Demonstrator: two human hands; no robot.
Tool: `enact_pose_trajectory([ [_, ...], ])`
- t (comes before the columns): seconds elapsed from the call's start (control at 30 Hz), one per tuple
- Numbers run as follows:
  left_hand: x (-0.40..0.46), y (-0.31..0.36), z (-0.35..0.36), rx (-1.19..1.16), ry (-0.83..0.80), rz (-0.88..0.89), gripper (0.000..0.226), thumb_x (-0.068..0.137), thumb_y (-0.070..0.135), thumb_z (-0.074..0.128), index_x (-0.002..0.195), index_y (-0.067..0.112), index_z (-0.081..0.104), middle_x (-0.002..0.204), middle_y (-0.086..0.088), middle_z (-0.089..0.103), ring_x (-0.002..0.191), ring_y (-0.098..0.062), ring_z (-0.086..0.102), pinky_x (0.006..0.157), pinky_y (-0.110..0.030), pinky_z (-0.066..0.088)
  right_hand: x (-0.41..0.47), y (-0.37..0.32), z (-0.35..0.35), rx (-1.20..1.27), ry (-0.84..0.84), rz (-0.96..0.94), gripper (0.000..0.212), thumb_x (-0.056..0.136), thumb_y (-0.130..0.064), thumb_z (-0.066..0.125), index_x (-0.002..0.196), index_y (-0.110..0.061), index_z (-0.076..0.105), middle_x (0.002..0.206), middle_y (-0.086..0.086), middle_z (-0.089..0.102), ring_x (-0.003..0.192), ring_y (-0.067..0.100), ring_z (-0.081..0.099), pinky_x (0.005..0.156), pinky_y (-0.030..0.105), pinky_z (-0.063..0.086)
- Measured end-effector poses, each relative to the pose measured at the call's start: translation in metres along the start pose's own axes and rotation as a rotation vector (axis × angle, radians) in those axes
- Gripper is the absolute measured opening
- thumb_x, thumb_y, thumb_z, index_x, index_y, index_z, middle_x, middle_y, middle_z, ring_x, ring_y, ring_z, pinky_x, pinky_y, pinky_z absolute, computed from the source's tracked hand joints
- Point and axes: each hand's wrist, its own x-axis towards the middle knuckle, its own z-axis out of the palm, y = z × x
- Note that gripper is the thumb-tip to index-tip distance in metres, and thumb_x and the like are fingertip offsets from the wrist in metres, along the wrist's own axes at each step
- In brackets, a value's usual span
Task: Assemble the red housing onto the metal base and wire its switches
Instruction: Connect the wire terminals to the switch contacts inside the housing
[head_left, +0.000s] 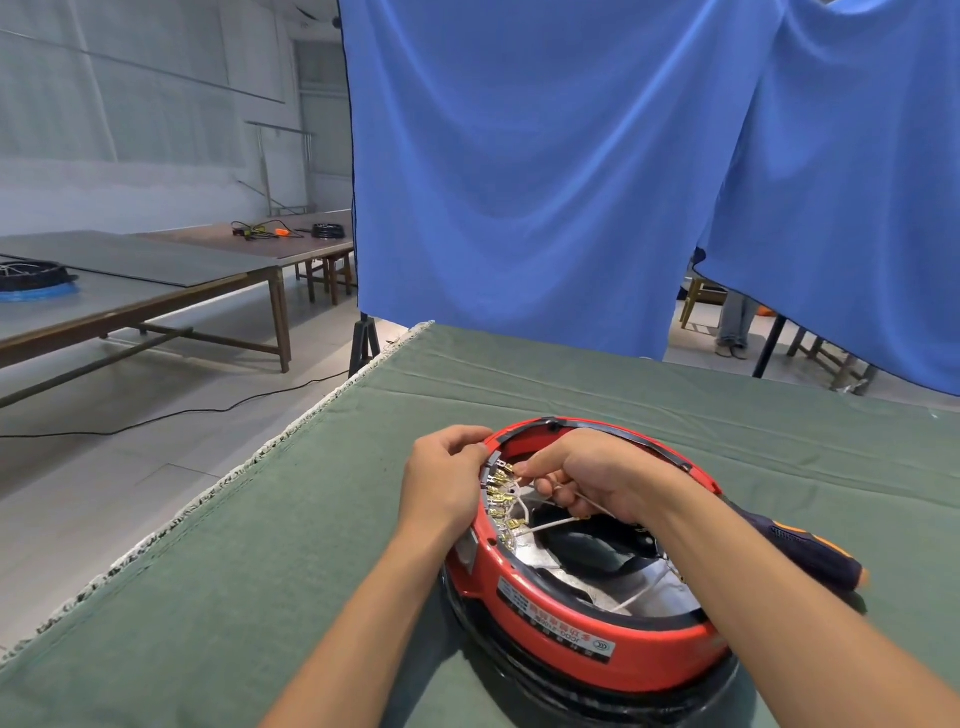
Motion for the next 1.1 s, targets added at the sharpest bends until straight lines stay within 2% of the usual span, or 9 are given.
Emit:
enact_pose_trajectory([
  [0.2,-0.0001,0.0000,-0.0001,0.019,0.006,0.015,0.019,0.089,0.005,0.056,0.096,0.011,0.073,0.091,-0.008,0.073,0.088,-0.025,0.068,0.086,-0.042,0.054,0.0005,0.0002,0.0025,-0.017,0.016,-0.043,0.036,0.085,-0.018,0.066,0.048,-0.016,0.064,0.046,-0.006,0.050,0.035,0.006,0.039,0.034,0.015,0.029],
  [0.37,-0.0008,0.0003,-0.0001,0.020,0.007,0.016,0.018,0.089,0.005,0.056,0.091,0.015,0.072,0.088,-0.007,0.072,0.087,-0.026,0.068,0.086,-0.044,0.054,0.0012,0.0015,0.0024,-0.038,0.011,-0.077,0.051,0.085,-0.017,0.064,0.034,-0.017,0.060,0.041,-0.007,0.047,0.033,0.005,0.037,0.034,0.015,0.027],
  [0.43,-0.0014,0.0010,-0.0001,0.010,0.005,0.008,0.019,0.089,0.005,0.057,0.088,0.016,0.071,0.087,-0.008,0.072,0.086,-0.028,0.068,0.085,-0.045,0.054,0.0002,0.0019,0.0011,-0.047,0.004,-0.088,0.048,0.085,-0.018,0.064,0.037,-0.016,0.061,0.042,-0.007,0.048,0.034,0.005,0.038,0.035,0.015,0.028],
  [0.57,-0.0015,0.0006,-0.0003,0.007,0.006,0.007,0.019,0.089,0.005,0.057,0.087,0.017,0.071,0.087,-0.008,0.073,0.085,-0.028,0.068,0.085,-0.045,0.055,-0.0012,0.0025,-0.0005,-0.011,0.005,-0.100,0.027,0.084,-0.016,0.065,0.058,-0.014,0.062,0.048,-0.004,0.049,0.036,0.006,0.039,0.035,0.016,0.028],
  [1.1,-0.0028,0.0006,-0.0003,0.017,0.008,0.016,0.020,0.089,0.006,0.056,0.087,0.018,0.072,0.087,-0.006,0.073,0.086,-0.026,0.069,0.085,-0.046,0.054,0.0005,0.0020,0.0029,-0.050,0.017,-0.094,0.031,0.084,-0.020,0.066,0.054,-0.015,0.062,0.048,-0.004,0.051,0.036,0.006,0.039,0.035,0.016,0.029],
])
